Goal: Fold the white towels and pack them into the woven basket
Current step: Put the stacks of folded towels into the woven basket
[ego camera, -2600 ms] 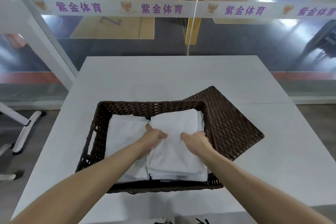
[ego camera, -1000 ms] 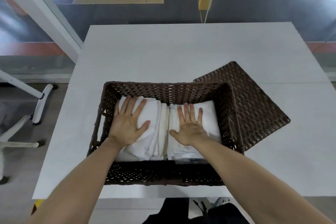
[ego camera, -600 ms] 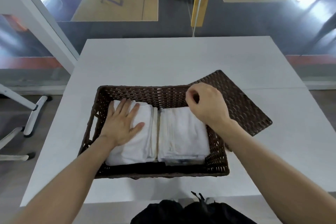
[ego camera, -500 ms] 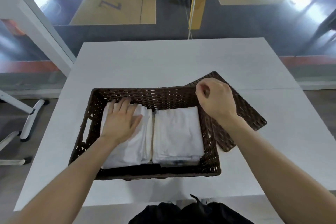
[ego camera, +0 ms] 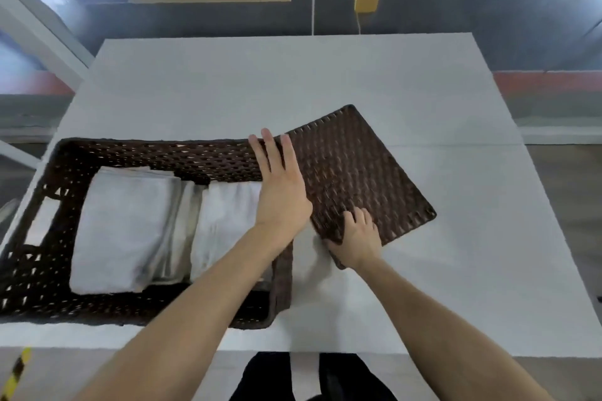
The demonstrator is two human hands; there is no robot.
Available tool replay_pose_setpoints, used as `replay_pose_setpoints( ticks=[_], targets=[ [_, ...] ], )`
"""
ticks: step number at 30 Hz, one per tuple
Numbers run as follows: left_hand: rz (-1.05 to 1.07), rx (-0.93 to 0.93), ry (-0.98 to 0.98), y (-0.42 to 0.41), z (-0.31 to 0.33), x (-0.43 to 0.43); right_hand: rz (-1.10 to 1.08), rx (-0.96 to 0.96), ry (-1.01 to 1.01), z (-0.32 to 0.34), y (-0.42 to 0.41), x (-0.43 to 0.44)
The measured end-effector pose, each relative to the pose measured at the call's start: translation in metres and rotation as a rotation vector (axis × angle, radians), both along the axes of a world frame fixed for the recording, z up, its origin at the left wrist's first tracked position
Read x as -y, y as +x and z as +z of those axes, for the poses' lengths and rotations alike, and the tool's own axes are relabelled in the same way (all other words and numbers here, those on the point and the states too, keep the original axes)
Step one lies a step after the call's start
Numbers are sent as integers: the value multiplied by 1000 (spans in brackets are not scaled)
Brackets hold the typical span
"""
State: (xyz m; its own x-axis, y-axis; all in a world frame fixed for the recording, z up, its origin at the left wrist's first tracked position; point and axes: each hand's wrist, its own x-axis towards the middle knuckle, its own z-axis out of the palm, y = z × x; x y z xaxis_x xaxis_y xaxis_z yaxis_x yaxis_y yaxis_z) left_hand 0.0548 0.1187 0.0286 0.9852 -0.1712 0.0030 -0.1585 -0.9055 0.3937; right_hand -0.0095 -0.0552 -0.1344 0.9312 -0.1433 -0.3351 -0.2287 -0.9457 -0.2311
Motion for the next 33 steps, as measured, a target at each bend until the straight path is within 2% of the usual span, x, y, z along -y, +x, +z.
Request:
replay_pose_setpoints(
  ticks=[5, 11, 14, 20, 23, 25, 27, 30, 31, 32, 33],
  targets=[
    [70, -1, 6, 18, -2, 10, 90, -40, -187, -37, 10, -15],
    [107, 12, 35, 31, -7, 17, 125, -149, -250, -43, 22, -11],
    [83, 49, 122, 33, -16, 14, 145, -134, -283, -37, 26, -2],
    [78, 56, 353, 36, -15, 17, 250, 43, -397, 26, 57, 39],
    [40, 74, 570, 40, -14, 18, 239, 33, -409, 74, 82, 62],
    [34, 84, 628, 40, -16, 16, 197, 112, -405, 113, 88, 76],
    [87, 61, 477, 35, -15, 14, 139, 213, -337, 149, 90, 85],
    [202, 37, 35, 36, 9, 7, 91, 393, -179, 183, 83, 92],
    [235, 10, -139, 42, 25, 1, 106, 477, -154, 191, 82, 90],
    [284, -53, -402, 49, 46, -9, 146, 571, -144, 198, 80, 86],
    [345, -145, -747, 57, 70, -24, 210, 664, -145, 203, 80, 81]
  ],
)
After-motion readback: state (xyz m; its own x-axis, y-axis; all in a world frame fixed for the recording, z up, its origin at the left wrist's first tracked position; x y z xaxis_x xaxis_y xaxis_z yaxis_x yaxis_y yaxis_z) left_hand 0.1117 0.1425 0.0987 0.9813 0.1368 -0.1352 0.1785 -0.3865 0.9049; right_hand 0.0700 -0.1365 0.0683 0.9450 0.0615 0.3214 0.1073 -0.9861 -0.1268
